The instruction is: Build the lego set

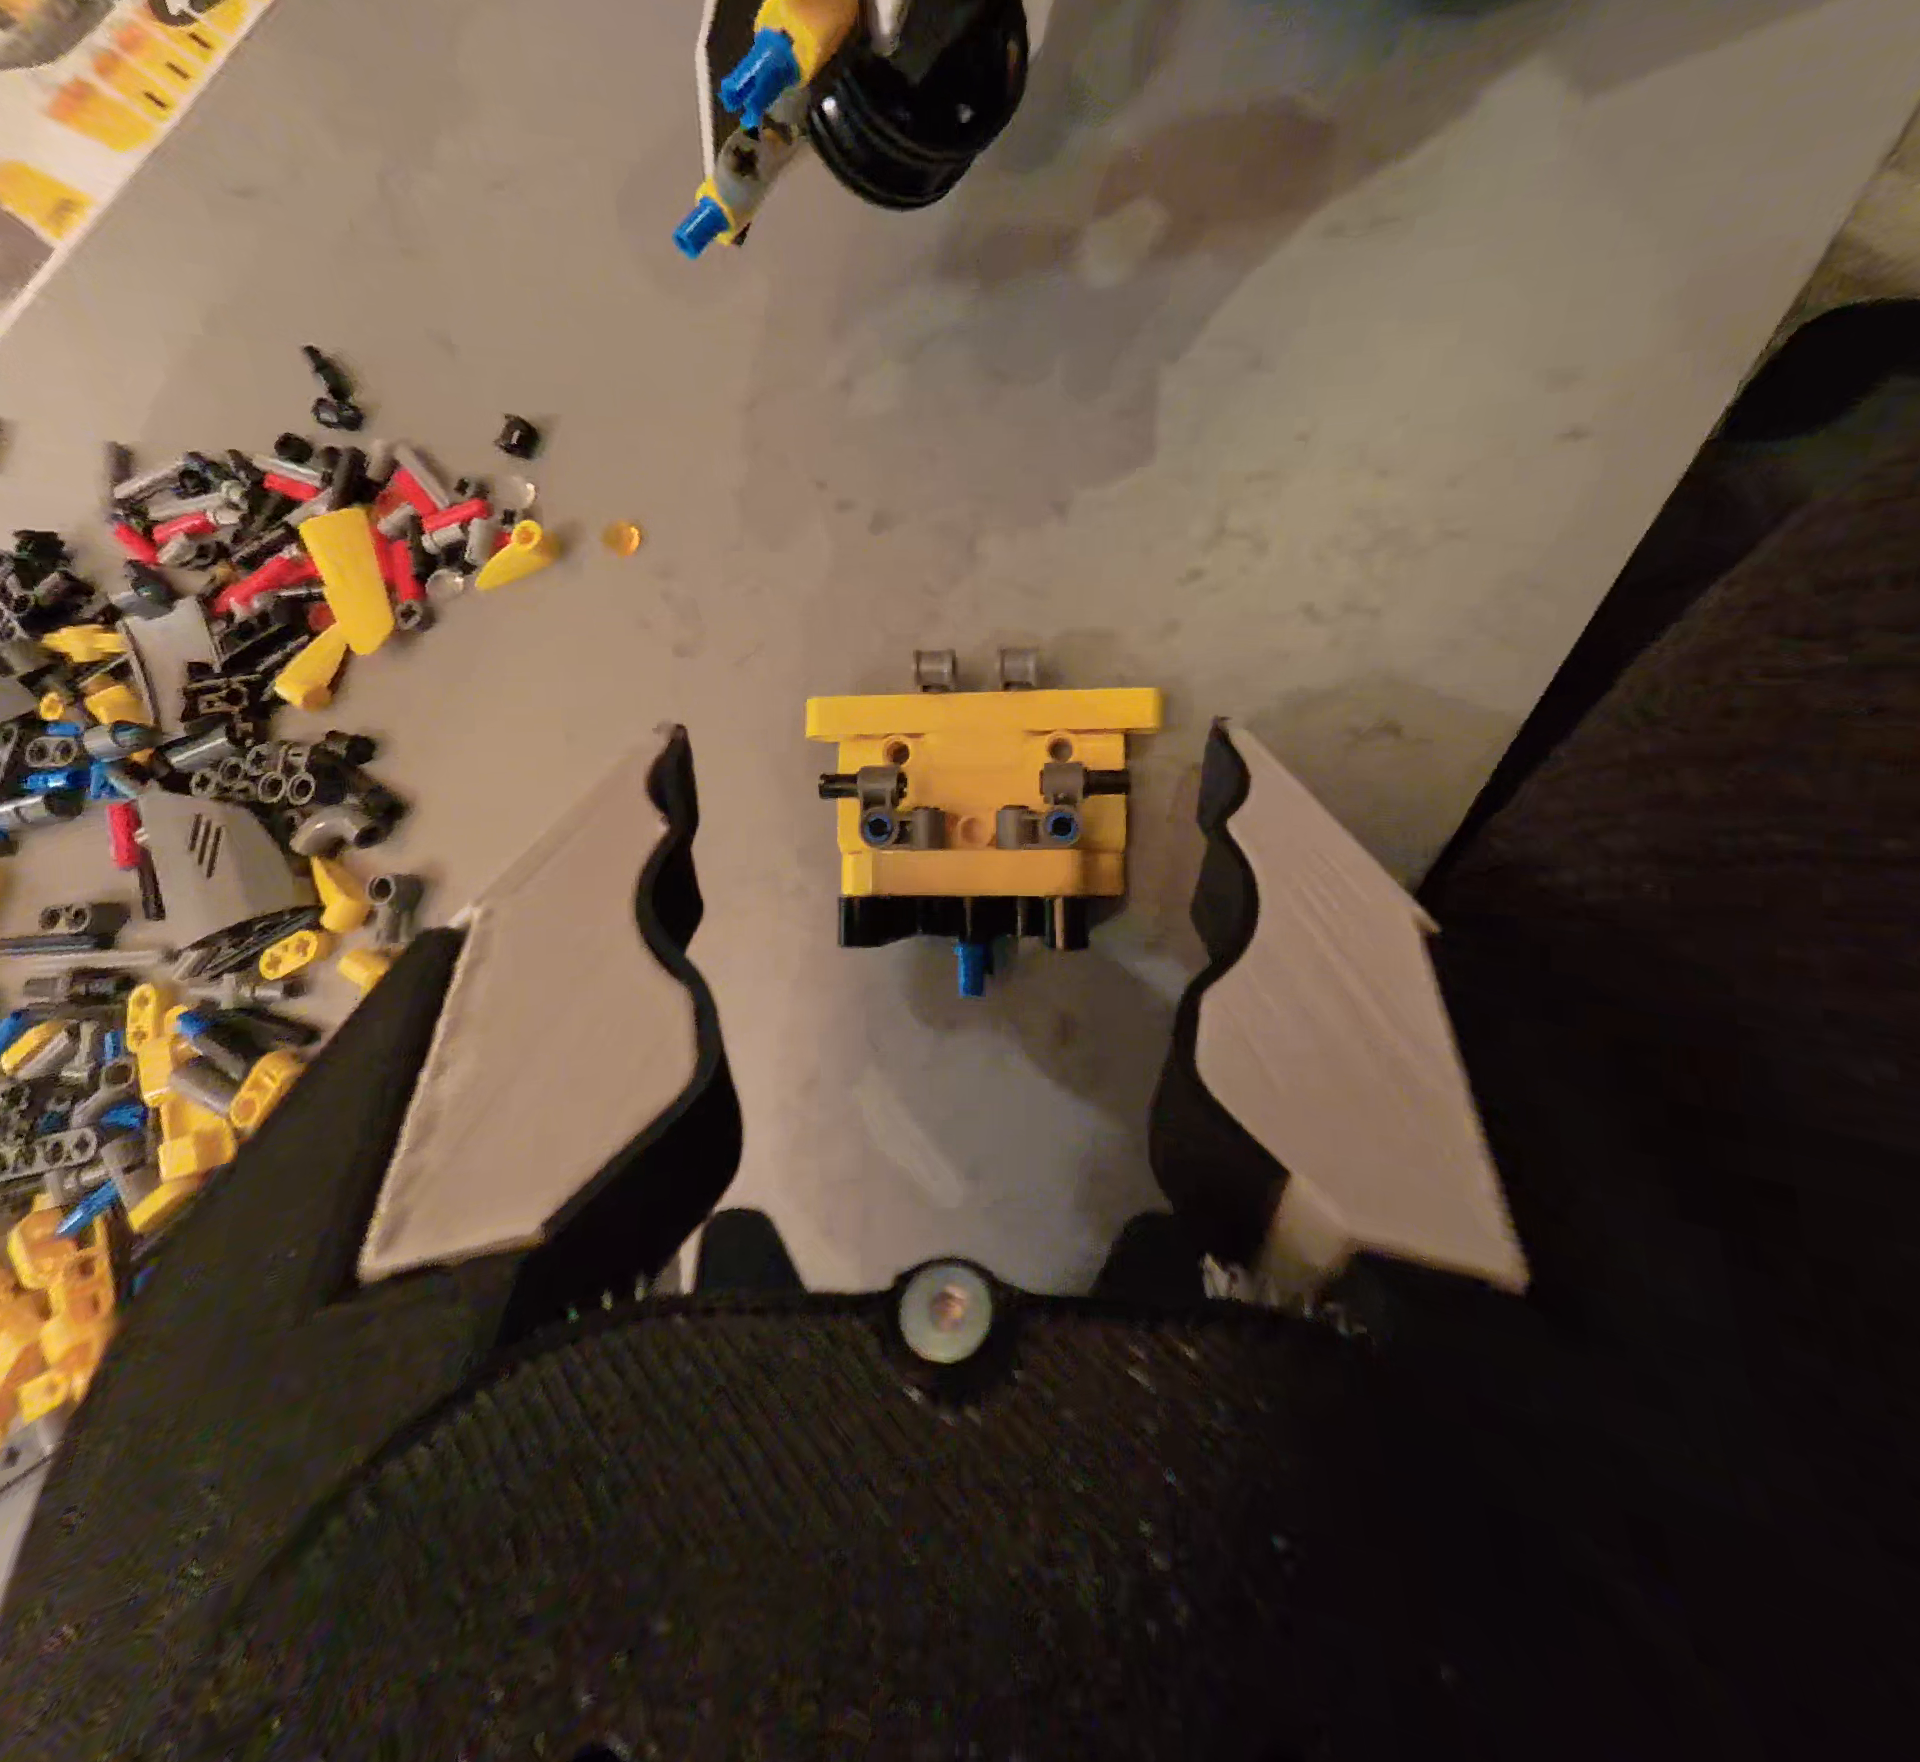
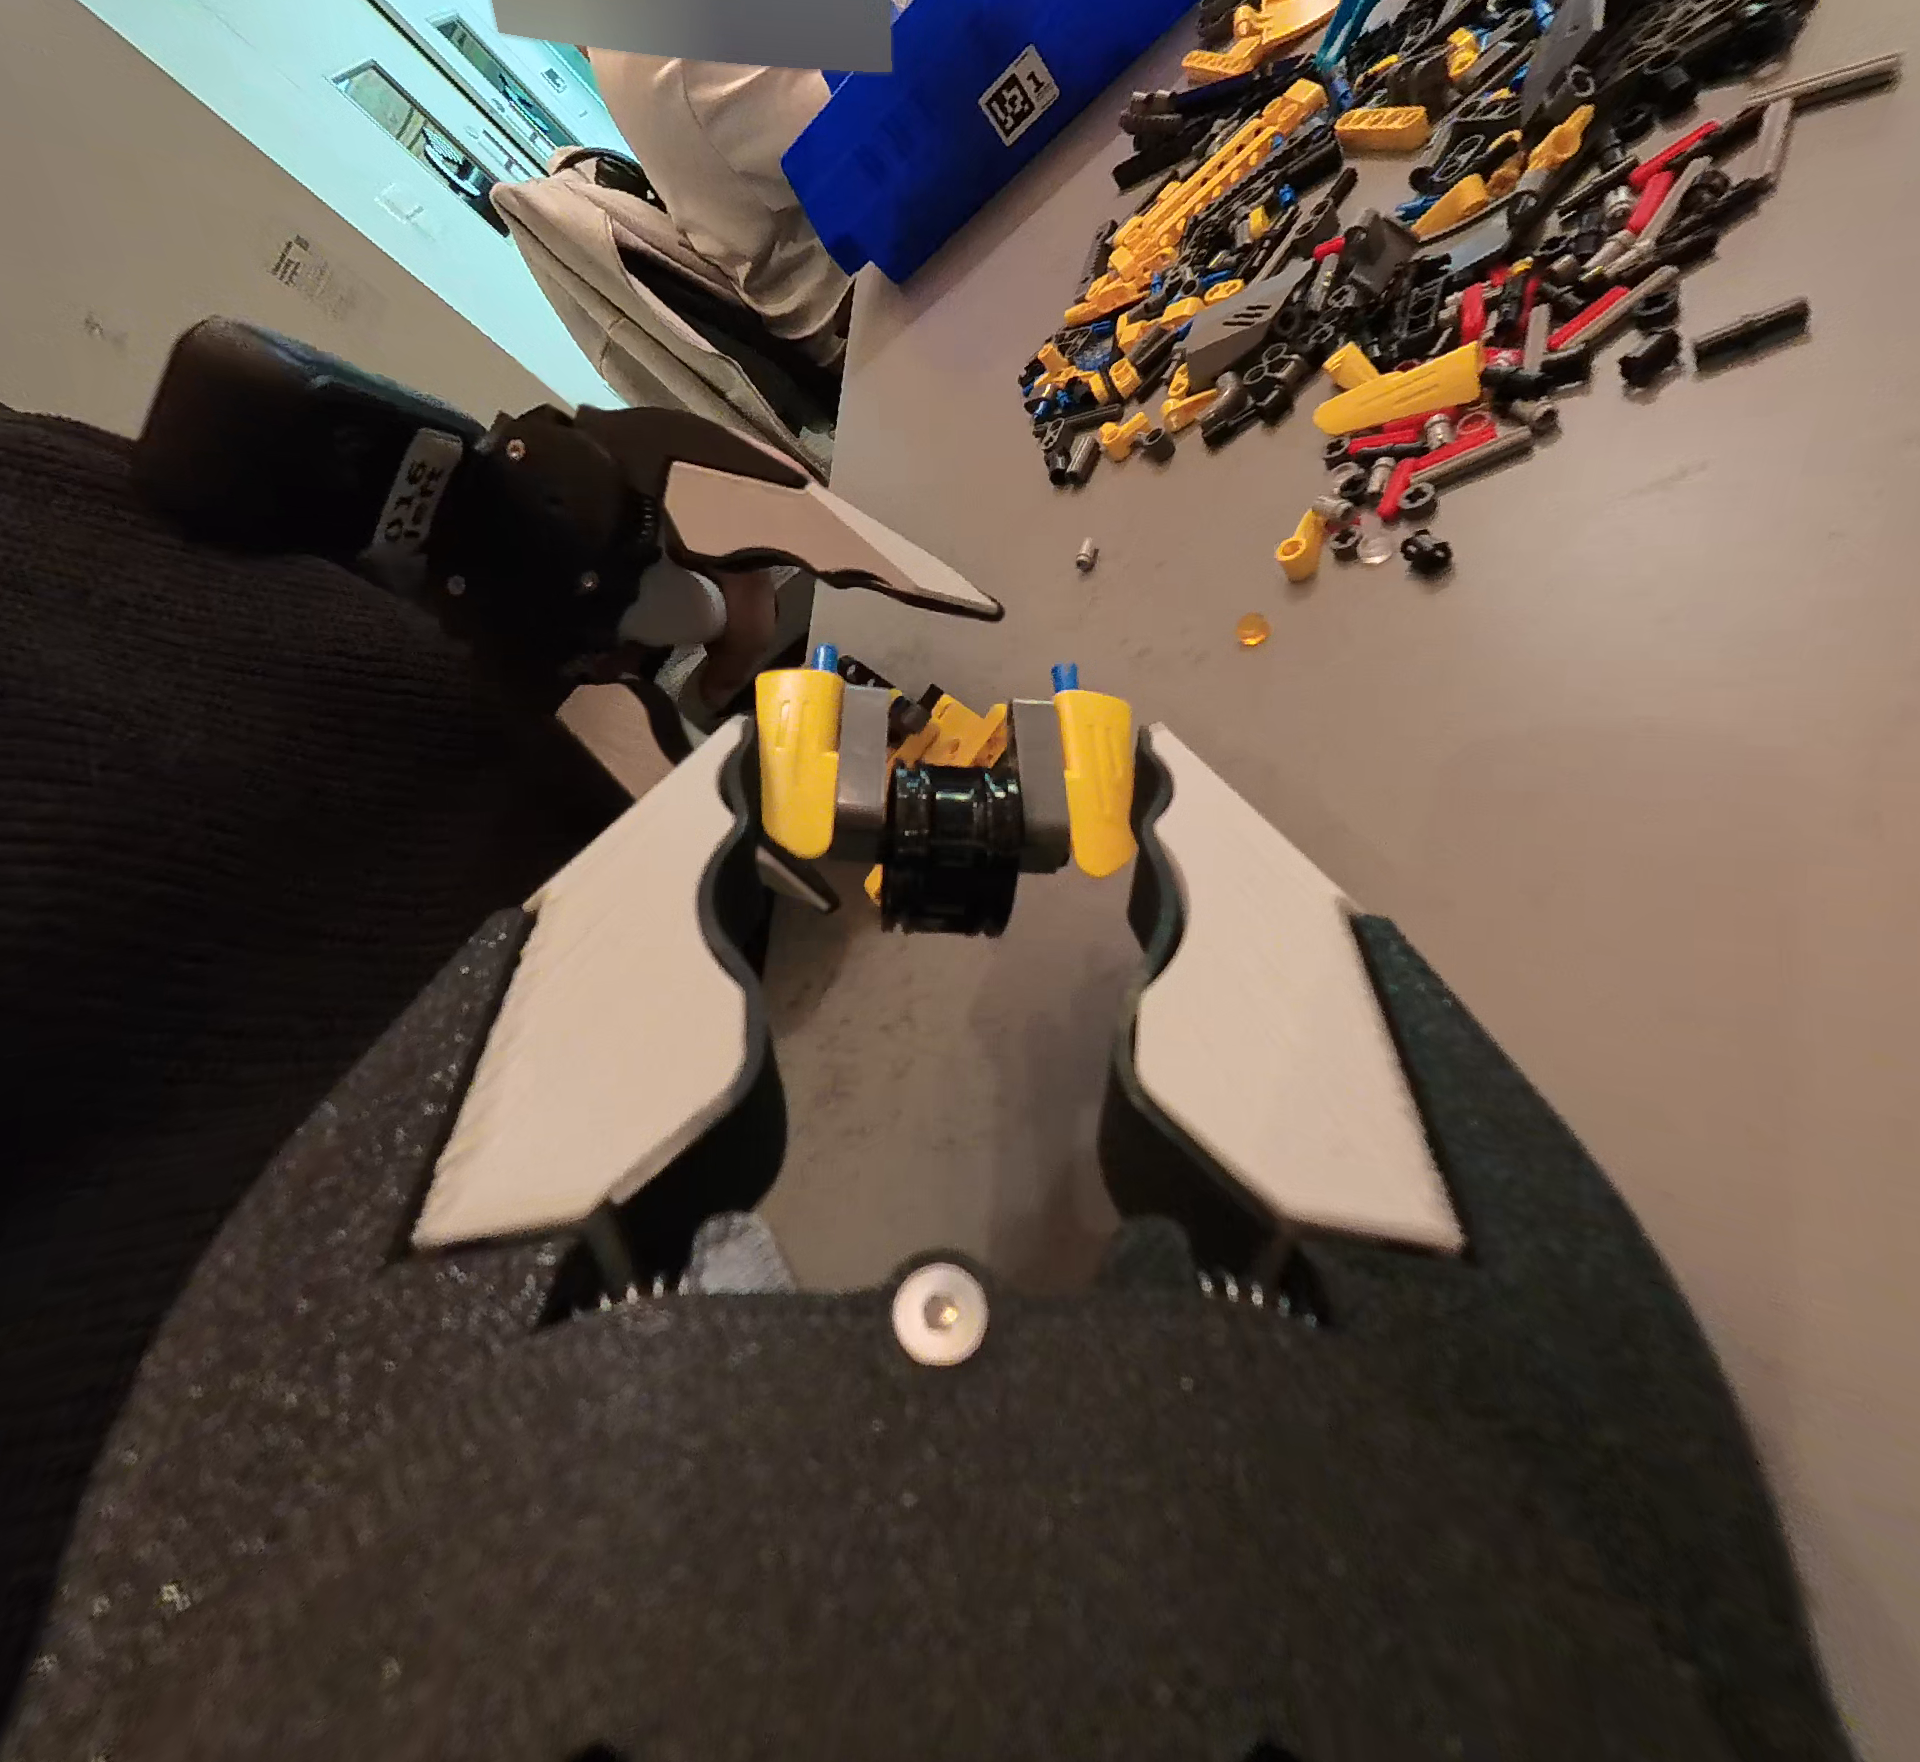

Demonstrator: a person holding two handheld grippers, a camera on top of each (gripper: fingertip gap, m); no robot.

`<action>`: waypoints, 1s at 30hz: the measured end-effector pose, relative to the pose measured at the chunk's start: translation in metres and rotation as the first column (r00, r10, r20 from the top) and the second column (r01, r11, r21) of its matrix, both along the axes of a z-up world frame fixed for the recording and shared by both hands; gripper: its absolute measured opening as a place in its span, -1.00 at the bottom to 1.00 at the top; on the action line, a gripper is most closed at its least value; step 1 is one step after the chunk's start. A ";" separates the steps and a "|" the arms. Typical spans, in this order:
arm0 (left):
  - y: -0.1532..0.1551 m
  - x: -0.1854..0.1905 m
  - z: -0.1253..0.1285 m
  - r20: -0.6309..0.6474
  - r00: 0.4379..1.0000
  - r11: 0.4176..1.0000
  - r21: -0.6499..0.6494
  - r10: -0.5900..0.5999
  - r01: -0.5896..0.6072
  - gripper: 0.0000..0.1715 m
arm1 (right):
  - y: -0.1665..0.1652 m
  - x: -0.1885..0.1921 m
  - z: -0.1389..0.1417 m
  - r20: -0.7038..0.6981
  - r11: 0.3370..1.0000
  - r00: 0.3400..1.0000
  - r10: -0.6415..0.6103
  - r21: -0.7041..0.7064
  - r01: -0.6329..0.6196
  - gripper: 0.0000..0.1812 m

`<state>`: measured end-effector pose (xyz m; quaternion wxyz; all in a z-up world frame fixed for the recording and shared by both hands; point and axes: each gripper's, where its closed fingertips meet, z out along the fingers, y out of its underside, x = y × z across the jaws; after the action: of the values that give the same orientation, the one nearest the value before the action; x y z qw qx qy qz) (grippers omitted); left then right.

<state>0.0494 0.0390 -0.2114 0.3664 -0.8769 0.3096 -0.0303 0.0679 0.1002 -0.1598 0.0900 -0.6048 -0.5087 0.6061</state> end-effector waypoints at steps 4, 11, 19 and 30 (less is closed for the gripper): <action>-0.003 0.001 -0.008 0.085 0.996 0.997 -0.081 0.013 -0.006 0.01 | 0.000 0.000 0.000 0.000 1.000 1.000 0.000 0.006 0.000 -0.22; -0.006 0.004 -0.015 0.100 0.995 0.992 -0.122 -0.019 0.032 -0.28 | 0.004 0.000 0.001 -0.004 1.000 1.000 -0.015 -0.010 0.015 -0.23; 0.024 -0.015 0.011 0.061 0.998 0.999 0.031 -0.035 0.033 -0.28 | 0.015 -0.001 0.004 -0.028 0.998 0.998 -0.053 -0.021 0.052 -0.23; 0.088 -0.046 0.026 0.187 0.938 0.957 0.065 -0.290 0.283 -0.28 | 0.046 -0.009 -0.017 0.024 0.975 0.977 -0.210 0.077 0.207 -0.23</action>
<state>0.0031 0.1272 -0.1854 0.4026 -0.8084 0.3973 -0.1632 0.0589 0.1466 -0.1764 0.1674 -0.6607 -0.4660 0.5642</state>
